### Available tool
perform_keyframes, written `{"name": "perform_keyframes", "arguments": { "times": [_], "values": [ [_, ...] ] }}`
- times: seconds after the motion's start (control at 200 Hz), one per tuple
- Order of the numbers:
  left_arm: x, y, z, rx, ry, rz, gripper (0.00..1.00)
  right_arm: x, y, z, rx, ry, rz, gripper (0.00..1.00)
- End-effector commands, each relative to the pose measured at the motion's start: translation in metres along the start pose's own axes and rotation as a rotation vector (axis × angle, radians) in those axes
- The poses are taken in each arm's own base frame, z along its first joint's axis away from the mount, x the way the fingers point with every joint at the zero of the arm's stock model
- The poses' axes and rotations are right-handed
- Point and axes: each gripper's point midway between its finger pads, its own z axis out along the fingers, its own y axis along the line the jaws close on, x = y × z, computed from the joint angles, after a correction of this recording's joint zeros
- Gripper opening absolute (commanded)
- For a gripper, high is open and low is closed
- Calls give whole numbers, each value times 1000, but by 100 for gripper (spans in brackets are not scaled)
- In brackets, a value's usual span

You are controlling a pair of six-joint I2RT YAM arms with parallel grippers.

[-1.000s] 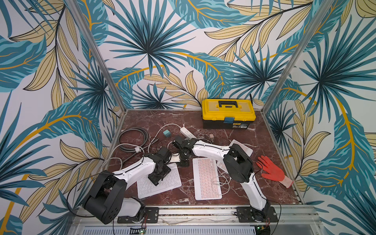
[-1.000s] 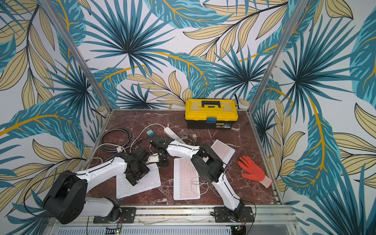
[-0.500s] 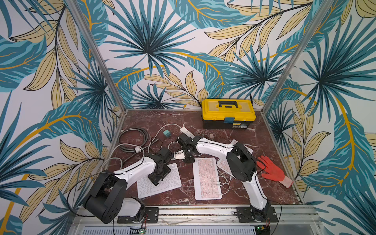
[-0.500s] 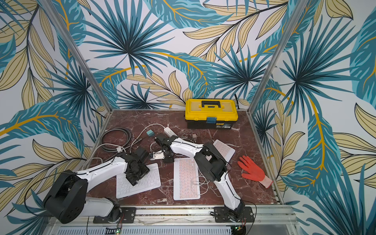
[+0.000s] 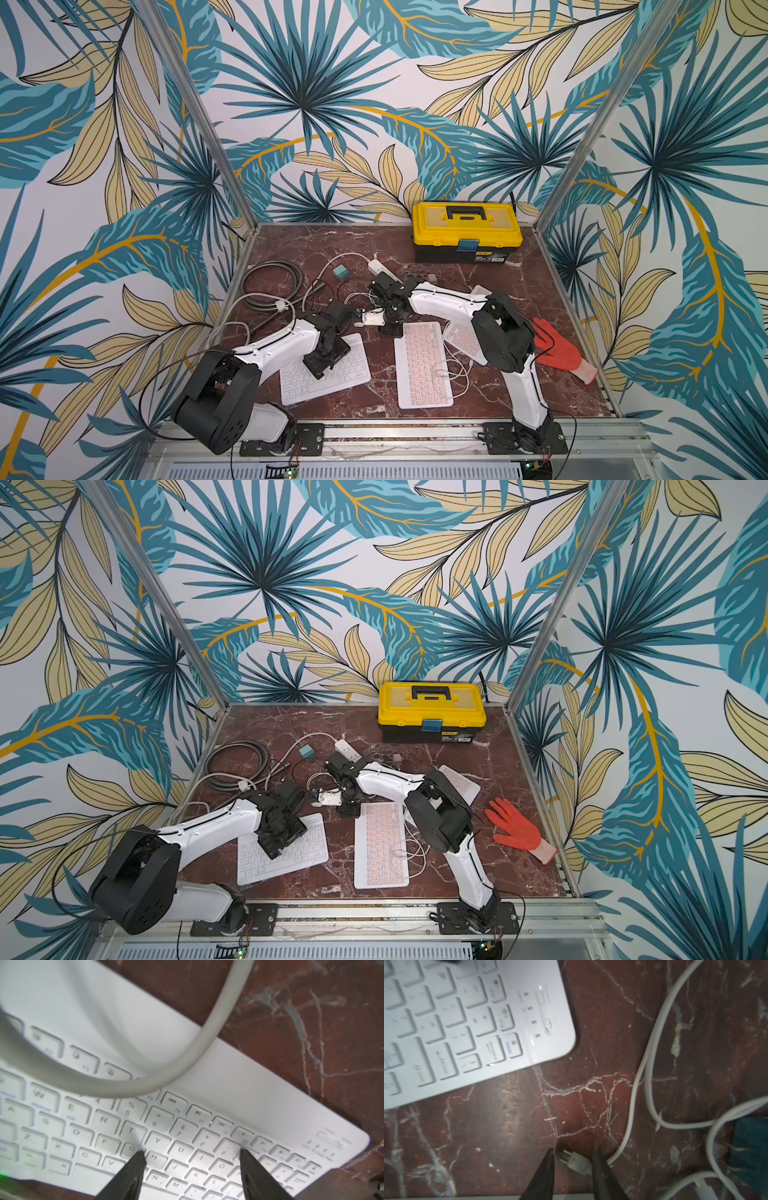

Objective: Unplug the wireless keyboard
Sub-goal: Remove the power cord from the keyboard, then reset both arms

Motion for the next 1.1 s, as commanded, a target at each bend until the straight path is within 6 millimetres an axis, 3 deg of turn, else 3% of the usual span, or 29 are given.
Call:
{"name": "perform_keyframes", "arguments": {
  "times": [0.0, 0.175, 0.32, 0.375, 0.511, 0.586, 0.606, 0.701, 0.741, 0.816, 1.001, 1.091],
  "values": [
    [-11, -12, -6, 47, -61, 59, 74, -25, -9, -38, 6, -178, 110, 39],
    [-37, -48, -46, 161, -201, 139, 77, -27, -43, -82, 127, -303, 258, 49],
    [-63, -81, -86, 214, -347, 261, 84, -7, -75, -116, 257, -383, 422, 56],
    [-74, -94, -101, 217, -408, 323, 87, 6, -86, -127, 307, -412, 488, 58],
    [-92, -125, -127, 229, -520, 486, 98, 52, -113, -161, 480, -478, 671, 79],
    [-96, -147, -138, 286, -565, 582, 100, 81, -125, -182, 545, -541, 800, 89],
    [-96, -153, -141, 317, -575, 603, 100, 88, -126, -186, 549, -559, 830, 99],
    [-101, -176, -166, 506, -699, 661, 100, 119, -130, -200, 581, -605, 946, 99],
    [-108, -176, -176, 603, -767, 631, 100, 131, -130, -205, 597, -618, 983, 99],
    [-128, -154, -178, 689, -815, 498, 100, 153, -129, -210, 625, -628, 1057, 99],
    [-149, -108, -163, 449, -969, 620, 100, 197, -119, -215, 711, -587, 1157, 99],
    [-157, -95, -151, 378, -977, 652, 100, 217, -113, -217, 757, -575, 1197, 99]
  ]
}}
